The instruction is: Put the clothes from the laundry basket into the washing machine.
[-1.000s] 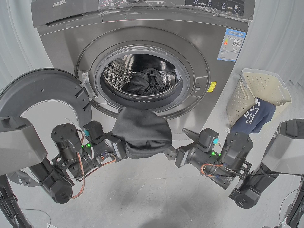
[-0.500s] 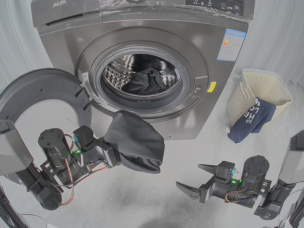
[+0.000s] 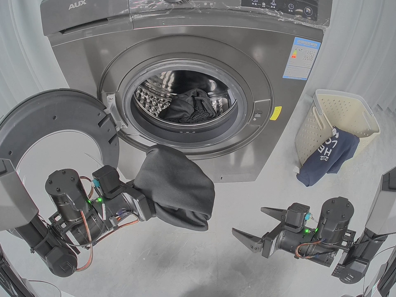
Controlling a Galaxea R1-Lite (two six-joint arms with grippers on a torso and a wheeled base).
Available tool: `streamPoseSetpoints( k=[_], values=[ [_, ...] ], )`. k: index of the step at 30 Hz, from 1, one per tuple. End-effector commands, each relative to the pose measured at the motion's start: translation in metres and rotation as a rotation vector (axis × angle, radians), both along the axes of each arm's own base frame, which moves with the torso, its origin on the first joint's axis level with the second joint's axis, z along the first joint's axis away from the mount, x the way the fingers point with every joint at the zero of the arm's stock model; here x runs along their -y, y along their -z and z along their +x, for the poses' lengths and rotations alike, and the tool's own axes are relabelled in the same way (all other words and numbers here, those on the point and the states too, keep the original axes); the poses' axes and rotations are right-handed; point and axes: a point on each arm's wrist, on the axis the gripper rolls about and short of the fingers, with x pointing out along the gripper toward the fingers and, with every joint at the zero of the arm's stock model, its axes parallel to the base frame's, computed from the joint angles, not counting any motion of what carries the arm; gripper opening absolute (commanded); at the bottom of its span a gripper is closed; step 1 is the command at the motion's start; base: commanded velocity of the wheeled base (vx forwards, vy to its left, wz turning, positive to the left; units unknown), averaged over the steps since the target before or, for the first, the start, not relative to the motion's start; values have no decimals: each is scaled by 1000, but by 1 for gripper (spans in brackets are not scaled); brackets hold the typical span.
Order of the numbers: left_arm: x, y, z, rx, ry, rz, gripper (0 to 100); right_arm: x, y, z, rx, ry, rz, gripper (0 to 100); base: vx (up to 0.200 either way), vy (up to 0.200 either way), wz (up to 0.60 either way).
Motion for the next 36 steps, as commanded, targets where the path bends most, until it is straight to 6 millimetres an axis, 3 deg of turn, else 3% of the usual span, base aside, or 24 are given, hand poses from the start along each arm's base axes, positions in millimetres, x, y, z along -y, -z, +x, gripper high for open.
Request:
streamPoseSetpoints(
  k=[1,29,36],
  values=[
    [3,1,-5,-7,18,4,0,0,1,1,-5,5,-2,100,0,0,0],
    [14,7,-20,-7,86,55,0,-6,6,-3,-23,-20,-9,100,193,0,0],
    [16,10,-20,-18,91,64,0,-6,5,-3,-22,-23,-8,100,0,0,0]
  ],
)
